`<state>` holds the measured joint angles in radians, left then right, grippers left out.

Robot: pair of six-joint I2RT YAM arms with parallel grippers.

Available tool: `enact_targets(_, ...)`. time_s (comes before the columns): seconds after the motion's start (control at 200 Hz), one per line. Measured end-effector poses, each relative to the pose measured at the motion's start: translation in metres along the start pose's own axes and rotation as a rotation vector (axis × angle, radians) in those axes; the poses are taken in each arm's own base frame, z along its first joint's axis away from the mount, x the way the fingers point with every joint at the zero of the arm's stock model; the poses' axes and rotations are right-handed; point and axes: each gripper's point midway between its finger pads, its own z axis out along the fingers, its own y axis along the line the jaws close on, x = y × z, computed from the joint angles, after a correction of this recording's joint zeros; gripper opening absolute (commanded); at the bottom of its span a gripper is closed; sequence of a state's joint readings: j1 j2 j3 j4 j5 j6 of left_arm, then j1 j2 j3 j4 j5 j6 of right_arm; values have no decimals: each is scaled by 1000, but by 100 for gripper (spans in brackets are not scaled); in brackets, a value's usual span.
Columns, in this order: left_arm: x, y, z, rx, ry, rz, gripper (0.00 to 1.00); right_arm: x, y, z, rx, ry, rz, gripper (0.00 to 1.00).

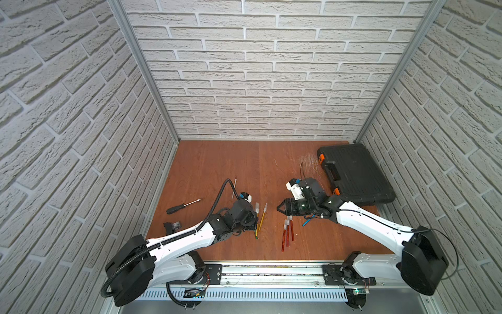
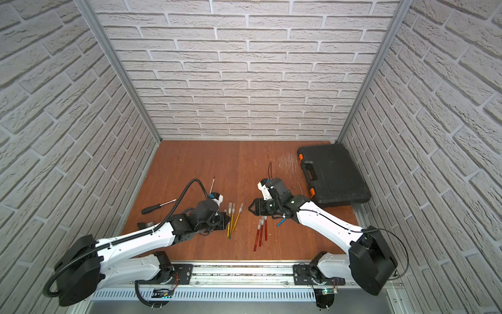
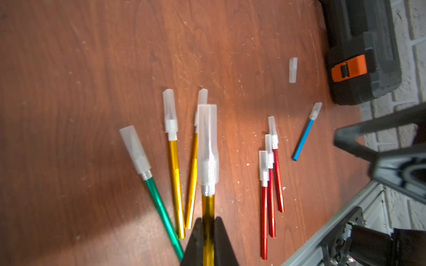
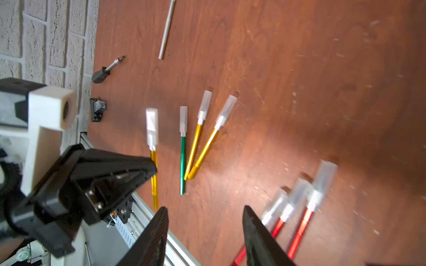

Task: Remove protective caps from carving knives
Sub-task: Pick up the carving knife from the center of the board, then remove the protective sleeve from the carving knife.

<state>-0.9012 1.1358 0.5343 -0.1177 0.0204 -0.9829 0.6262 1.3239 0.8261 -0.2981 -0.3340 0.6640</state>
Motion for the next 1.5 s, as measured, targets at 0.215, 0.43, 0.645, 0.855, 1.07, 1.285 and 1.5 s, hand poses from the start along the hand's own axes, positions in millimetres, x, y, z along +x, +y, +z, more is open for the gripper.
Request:
enact_targets(0.215, 3, -9, 9, 42, 23, 12, 8, -14, 36, 29, -63, -3, -28, 51)
enact_targets(0.43, -1, -16, 9, 77, 11, 15, 8, -17, 41, 46, -55, 4, -9, 48)
enact_targets(0.645, -4, -21, 10, 97, 0, 14, 8, -20, 42, 59, -27, 7, 2, 42)
enact_targets(0.855, -6, -23, 11, 106, -4, 14, 8, -20, 44, 65, -5, 9, 1, 30)
enact_targets(1.07, -6, -24, 11, 110, -4, 14, 8, -22, 37, 65, 37, -7, 5, 20)
enact_targets(1.285, -6, -25, 12, 114, -1, 11, 18, -22, 35, 65, 49, -10, 5, 16)
enact_targets(1.5, -9, -31, 13, 143, -11, -1, 28, -22, 36, 65, 49, -10, 1, 13)
